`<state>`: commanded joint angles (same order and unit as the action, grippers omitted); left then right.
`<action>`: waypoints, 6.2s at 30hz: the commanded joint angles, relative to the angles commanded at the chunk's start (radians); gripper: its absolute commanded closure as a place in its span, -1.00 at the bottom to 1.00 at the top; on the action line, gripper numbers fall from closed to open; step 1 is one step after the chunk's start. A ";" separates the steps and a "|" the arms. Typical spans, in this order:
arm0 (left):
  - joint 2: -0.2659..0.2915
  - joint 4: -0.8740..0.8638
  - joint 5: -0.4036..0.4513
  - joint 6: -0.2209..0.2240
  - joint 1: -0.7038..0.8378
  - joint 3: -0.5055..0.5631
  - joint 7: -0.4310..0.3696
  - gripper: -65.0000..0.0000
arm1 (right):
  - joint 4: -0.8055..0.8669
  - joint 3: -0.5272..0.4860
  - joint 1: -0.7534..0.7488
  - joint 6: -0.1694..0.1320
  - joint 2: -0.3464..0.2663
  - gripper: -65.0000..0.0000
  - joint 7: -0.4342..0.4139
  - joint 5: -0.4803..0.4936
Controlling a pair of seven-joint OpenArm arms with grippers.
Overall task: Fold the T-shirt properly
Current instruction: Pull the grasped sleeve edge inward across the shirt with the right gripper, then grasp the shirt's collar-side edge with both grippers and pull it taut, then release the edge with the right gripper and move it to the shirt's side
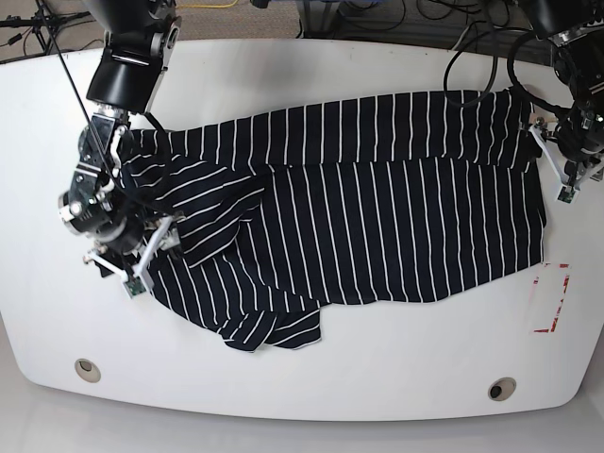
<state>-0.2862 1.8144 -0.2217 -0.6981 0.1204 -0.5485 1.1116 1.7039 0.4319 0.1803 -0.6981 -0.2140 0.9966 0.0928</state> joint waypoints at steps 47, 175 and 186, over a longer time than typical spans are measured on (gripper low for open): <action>0.189 0.172 0.005 0.000 0.192 -0.109 0.058 -0.37 | -0.161 0.219 -0.258 0.000 0.021 0.30 -0.084 0.008; -0.017 0.098 0.094 0.000 -0.015 -0.123 0.110 -0.63 | 0.107 0.183 -0.226 0.000 0.031 -0.23 0.091 -0.011; -0.012 0.064 0.092 0.000 -0.044 -0.118 0.107 -0.63 | -0.175 0.158 0.025 0.000 0.046 -0.23 -0.014 -0.017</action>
<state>-0.2984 1.8788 -0.1297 -0.6981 0.0760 -0.6667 1.2190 1.5290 0.5900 0.2048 -0.6981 -0.1680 0.9828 0.0760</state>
